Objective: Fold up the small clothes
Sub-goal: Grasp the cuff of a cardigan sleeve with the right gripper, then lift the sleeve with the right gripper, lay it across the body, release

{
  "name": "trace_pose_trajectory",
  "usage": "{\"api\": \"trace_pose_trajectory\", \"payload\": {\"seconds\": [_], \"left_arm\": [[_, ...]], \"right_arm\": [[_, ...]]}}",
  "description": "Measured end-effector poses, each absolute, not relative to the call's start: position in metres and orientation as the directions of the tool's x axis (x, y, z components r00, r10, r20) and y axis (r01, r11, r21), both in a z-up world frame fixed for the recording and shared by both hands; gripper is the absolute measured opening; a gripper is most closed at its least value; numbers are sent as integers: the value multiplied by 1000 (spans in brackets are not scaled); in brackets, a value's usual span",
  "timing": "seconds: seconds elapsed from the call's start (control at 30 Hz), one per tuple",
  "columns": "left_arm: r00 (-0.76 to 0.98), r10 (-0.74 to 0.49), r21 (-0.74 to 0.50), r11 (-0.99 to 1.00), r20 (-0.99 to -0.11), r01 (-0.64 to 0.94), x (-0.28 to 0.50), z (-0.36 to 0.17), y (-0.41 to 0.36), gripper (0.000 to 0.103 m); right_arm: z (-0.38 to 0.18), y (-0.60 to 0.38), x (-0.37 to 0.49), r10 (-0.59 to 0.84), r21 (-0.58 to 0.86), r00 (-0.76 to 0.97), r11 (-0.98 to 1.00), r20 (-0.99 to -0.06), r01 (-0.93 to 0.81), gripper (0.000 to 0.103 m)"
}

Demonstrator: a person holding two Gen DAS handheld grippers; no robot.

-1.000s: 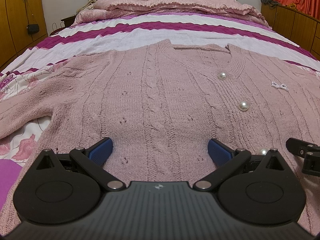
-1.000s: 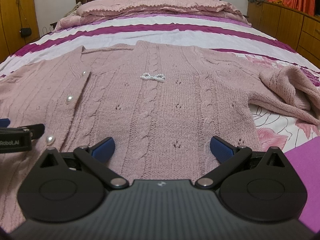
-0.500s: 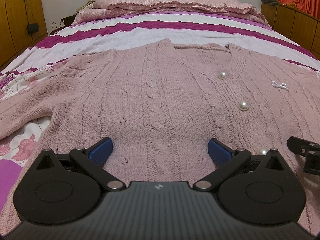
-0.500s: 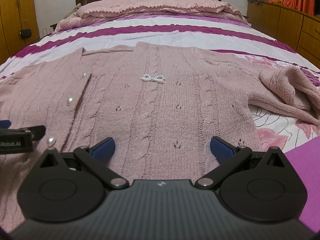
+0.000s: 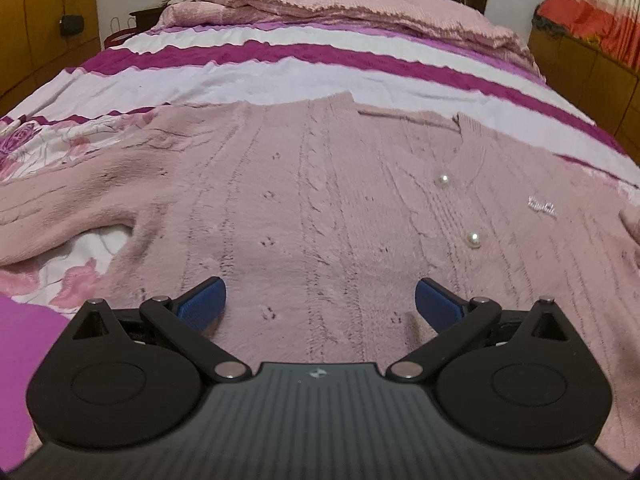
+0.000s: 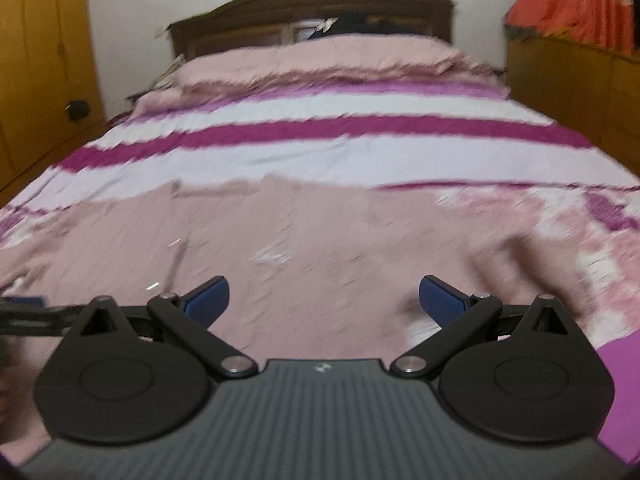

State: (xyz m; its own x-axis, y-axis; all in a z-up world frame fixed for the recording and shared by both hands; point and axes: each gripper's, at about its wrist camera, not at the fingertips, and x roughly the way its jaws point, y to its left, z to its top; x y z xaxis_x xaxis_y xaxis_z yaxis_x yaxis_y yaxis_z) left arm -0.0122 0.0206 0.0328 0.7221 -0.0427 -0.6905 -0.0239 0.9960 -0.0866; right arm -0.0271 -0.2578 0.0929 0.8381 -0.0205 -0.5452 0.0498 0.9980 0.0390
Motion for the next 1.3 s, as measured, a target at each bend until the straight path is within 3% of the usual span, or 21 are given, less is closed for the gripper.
{"api": "trace_pose_trajectory", "payload": {"seconds": [0.23, 0.33, 0.47, 0.7, 1.0, 1.3], "left_arm": [[736, -25, -79, 996, -676, -38, -21, 43, 23, 103], [738, -18, -76, 996, -674, -45, -22, 47, 22, 103], [743, -7, -64, 997, -670, -49, -23, 50, 21, 103], [736, 12, -47, 997, -677, -60, -18, 49, 20, 103], [714, 33, -30, 997, -699, -75, -9, 42, 16, 103], [723, 34, -25, 997, -690, -70, -8, 48, 14, 103]], "right_arm": [[77, -312, -12, -157, 29, 801, 977, -577, 213, 80], [66, -330, -1, -188, 27, 775, 967, -603, 255, 78], [52, -346, 9, -196, 41, 745, 957, -637, 287, 67], [38, -358, 16, -186, 58, 741, 955, -645, 290, 60], [49, -373, 9, -156, 139, 772, 943, -616, 301, 18], [97, -362, 4, -66, 277, 856, 931, -512, 237, 11]]}}
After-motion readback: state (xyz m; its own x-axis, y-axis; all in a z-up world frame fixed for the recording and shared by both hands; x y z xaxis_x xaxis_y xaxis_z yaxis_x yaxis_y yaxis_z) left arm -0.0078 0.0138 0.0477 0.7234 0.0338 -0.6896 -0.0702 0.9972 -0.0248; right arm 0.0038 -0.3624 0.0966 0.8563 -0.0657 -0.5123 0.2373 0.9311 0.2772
